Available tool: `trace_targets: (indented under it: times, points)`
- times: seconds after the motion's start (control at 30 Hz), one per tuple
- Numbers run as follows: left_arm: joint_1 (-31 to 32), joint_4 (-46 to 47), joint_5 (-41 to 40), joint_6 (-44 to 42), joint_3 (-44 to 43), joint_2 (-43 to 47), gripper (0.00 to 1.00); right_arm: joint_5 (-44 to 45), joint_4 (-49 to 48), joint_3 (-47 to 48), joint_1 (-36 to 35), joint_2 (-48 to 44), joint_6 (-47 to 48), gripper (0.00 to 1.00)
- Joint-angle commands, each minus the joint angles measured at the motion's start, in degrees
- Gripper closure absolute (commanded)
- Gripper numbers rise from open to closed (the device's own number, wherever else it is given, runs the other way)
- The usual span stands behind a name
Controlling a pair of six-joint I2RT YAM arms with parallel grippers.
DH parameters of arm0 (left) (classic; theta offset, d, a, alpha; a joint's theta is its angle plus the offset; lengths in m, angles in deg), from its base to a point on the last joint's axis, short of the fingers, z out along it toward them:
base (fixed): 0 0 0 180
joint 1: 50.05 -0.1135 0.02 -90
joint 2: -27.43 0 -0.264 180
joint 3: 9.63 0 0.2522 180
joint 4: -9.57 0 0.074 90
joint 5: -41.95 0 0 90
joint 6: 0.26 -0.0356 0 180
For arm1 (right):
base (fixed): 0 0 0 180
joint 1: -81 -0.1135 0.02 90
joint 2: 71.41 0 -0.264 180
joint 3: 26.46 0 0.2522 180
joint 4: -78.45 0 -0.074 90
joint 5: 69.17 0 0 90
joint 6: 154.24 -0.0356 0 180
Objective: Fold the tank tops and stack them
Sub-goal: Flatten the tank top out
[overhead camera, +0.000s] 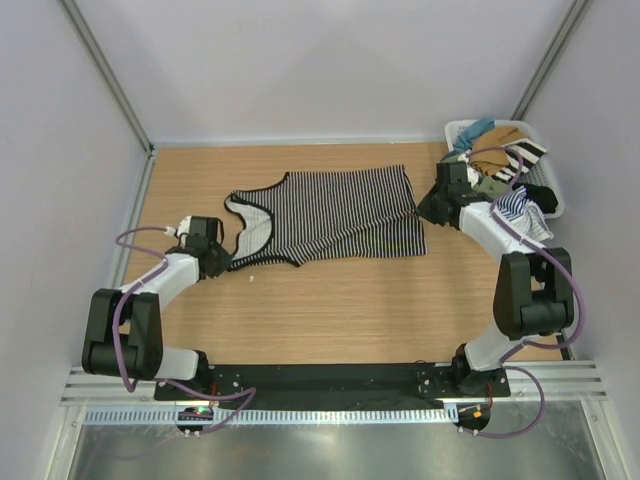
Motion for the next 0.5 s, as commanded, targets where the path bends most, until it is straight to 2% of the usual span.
trace_targets:
  times: [0.0, 0.17, 0.27, 0.3, 0.33, 0.37, 0.4, 0.43, 0.47]
  points:
    - [-1.07, -2.22, -2.55, -1.11, -3.87, -0.43, 1.00, -2.70, -3.00, 3.90, 0.29, 2.79, -0.53, 0.99]
    - [-2.04, -2.66, -2.72, -0.49, -5.81, -1.92, 0.98, -1.74, -3.97, 6.18, 0.37, 6.31, -0.27, 0.99]
    - [-2.13, -3.36, -2.99, -0.58, -7.30, -2.72, 0.80, -0.69, -3.97, 7.85, 0.37, 8.67, 0.00, 0.96]
    - [-2.04, -3.71, -3.16, -0.67, -7.65, -2.72, 0.64, -0.51, -3.88, 8.29, 0.37, 9.29, 0.00, 0.94]
    - [-2.13, -3.97, -3.25, -0.75, -7.83, -2.37, 0.56, -0.42, -4.41, 8.64, 0.29, 9.91, 0.00, 0.89]
    - [-2.13, -3.89, -3.34, -0.58, -7.83, -2.02, 0.49, -0.86, -4.76, 9.61, 0.37, 10.61, 0.52, 0.62]
    - [-2.04, -3.98, -3.25, -0.32, -7.66, -1.58, 0.39, -1.38, -5.02, 10.14, 0.29, 11.92, 1.14, 0.45]
    - [-1.95, -3.72, -3.16, 0.12, -7.48, -0.53, 0.34, -1.65, -4.24, 10.84, 0.37, 12.72, 1.32, 0.21]
    - [-1.69, -3.63, -2.90, 0.04, -7.48, -0.09, 0.32, -0.78, -3.28, 12.41, 0.37, 13.16, 1.75, 0.16]
